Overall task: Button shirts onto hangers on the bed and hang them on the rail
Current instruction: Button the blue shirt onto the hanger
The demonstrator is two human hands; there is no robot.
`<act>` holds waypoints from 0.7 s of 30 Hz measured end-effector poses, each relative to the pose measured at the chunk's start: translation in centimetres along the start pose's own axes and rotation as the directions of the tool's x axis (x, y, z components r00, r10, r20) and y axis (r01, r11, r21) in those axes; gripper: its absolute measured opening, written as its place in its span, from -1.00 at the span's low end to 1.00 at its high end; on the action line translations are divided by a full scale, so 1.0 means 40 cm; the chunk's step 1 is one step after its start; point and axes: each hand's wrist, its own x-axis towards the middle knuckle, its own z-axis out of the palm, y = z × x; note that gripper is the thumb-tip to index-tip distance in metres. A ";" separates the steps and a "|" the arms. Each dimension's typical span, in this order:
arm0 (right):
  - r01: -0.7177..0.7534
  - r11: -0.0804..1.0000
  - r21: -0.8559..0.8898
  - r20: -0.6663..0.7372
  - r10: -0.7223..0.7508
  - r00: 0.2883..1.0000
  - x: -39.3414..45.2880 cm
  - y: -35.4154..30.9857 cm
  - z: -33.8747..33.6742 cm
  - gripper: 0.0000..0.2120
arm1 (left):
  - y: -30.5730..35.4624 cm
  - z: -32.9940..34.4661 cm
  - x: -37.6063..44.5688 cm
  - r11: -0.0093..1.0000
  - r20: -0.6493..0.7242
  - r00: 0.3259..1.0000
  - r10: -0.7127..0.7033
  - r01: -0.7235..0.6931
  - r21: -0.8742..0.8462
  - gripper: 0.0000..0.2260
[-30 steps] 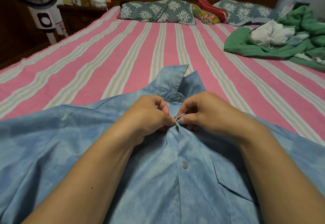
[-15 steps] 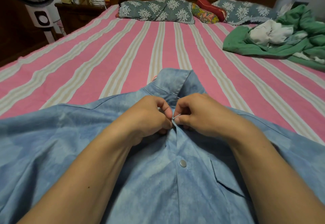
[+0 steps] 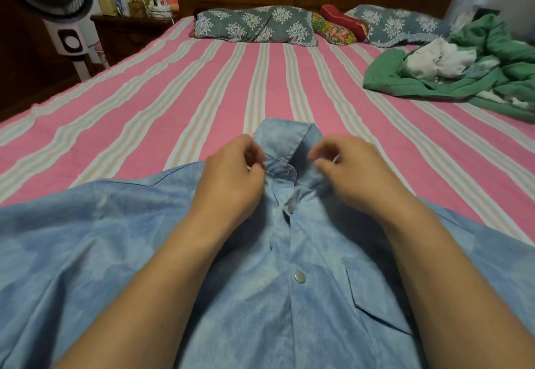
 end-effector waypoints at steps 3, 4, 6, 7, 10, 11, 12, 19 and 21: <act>0.062 0.998 -0.009 -0.176 -0.063 0.982 0.009 0.030 0.032 -0.48 | -0.022 0.031 -0.002 0.981 -0.127 0.977 0.174 -0.184 -0.069 -0.74; 0.095 0.995 -0.011 -0.090 -0.096 0.991 0.004 0.033 0.053 -0.32 | -0.034 0.046 -0.007 0.970 -0.098 0.968 0.232 -0.238 -0.056 -0.65; 0.146 0.989 0.011 0.084 -0.147 0.986 -0.002 0.031 0.084 -0.18 | -0.054 0.066 -0.012 0.939 -0.035 0.939 0.343 -0.342 0.029 -0.48; 0.164 0.986 0.027 0.125 -0.166 0.978 -0.002 0.029 0.088 -0.18 | -0.056 0.068 -0.012 0.925 -0.016 0.926 0.377 -0.376 0.052 -0.42; 0.188 0.980 -0.061 0.114 -0.180 0.977 0.003 0.040 0.092 -0.26 | -0.032 0.060 -0.020 0.884 0.058 0.883 0.466 -0.467 0.001 -0.32; 0.187 0.976 -0.112 0.113 -0.174 0.978 0.002 0.048 0.092 -0.28 | -0.029 0.060 -0.024 0.877 0.092 0.873 0.479 -0.478 -0.034 -0.30; 0.170 0.974 -0.153 0.098 -0.156 0.983 0.003 0.056 0.089 -0.30 | -0.026 0.059 -0.028 0.875 0.122 0.866 0.484 -0.480 -0.063 -0.29; 0.066 0.994 -0.087 0.061 -0.060 0.996 0.014 0.083 0.028 -0.77 | 0.059 0.028 0.121 0.789 0.467 0.810 0.354 -0.526 0.316 -0.21; 0.050 0.999 -0.013 0.062 -0.049 0.997 0.015 0.092 0.012 -0.72 | 0.120 0.017 0.202 0.639 0.658 0.727 0.197 -0.604 0.476 -0.17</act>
